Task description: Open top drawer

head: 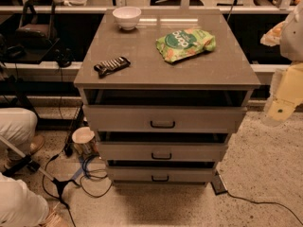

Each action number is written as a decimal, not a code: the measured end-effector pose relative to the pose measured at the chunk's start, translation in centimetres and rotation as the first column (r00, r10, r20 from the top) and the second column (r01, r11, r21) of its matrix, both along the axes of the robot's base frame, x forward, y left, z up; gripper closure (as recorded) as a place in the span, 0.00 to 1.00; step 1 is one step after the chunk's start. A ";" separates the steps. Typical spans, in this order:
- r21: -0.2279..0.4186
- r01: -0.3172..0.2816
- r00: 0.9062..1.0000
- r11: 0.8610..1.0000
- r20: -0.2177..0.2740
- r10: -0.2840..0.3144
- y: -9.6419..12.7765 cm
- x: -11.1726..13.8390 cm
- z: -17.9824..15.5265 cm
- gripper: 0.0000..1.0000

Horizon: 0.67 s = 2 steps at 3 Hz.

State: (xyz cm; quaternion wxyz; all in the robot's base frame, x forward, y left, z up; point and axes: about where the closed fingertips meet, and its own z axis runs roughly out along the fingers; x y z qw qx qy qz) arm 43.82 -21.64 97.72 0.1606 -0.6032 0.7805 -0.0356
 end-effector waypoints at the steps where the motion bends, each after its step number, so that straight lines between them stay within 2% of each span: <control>1: 0.002 -0.004 1.000 1.000 0.002 0.004 -0.1 0.1 -0.3 0.00; 2: 0.011 -0.018 1.000 1.000 0.007 0.017 -0.6 0.7 -1.5 0.00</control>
Offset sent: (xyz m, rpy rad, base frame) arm 0.0138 -0.0122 -0.0359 0.0220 0.0058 0.0358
